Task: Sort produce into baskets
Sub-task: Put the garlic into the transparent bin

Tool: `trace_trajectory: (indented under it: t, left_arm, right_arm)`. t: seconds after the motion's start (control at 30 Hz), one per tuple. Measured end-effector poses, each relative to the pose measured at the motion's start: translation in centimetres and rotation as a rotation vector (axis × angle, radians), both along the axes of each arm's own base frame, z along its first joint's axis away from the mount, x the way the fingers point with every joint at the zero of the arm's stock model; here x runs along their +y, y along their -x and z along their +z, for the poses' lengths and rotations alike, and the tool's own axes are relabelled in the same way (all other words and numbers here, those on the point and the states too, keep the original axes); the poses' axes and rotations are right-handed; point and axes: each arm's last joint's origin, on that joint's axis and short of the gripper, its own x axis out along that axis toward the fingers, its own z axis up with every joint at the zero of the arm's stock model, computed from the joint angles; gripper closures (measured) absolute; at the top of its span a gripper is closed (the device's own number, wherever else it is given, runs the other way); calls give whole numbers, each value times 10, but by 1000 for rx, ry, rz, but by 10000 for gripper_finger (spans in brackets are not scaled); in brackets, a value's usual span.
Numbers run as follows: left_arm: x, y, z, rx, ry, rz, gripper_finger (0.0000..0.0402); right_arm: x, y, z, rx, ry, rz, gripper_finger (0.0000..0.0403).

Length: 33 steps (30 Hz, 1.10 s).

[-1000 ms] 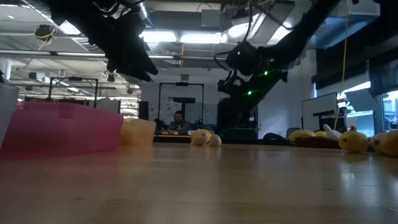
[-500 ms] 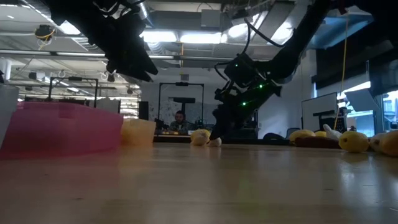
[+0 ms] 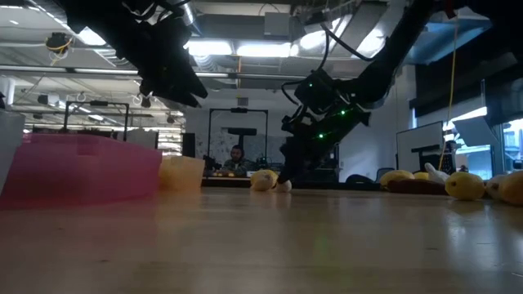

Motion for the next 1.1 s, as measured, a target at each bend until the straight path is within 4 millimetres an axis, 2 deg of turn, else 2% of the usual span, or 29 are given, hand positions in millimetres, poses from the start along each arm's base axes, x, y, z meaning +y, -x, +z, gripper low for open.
trace_trajectory:
  t: [0.13,0.23,0.43,0.77,0.93,1.1]
  left_arm:
    - [0,0,0,0,0,0,153]
    - [0,0,0,0,0,0,153]
    - [-4,-4,3,-23,-47,-50,153]
    - [-20,-30,2,-107,-193,-194,153]
    - [-25,-44,-6,-87,-314,-275,153]
    - [-19,-51,-15,-80,-323,-254,153]
  right_arm:
    - [1,1,2,14,13,19,359]
    - [2,2,9,14,13,20,364]
    - [8,8,41,-50,-22,71,359]
    - [49,11,101,-230,-19,196,358]
    - [67,11,112,-272,-33,233,357]
    - [79,8,114,-287,-56,256,357]
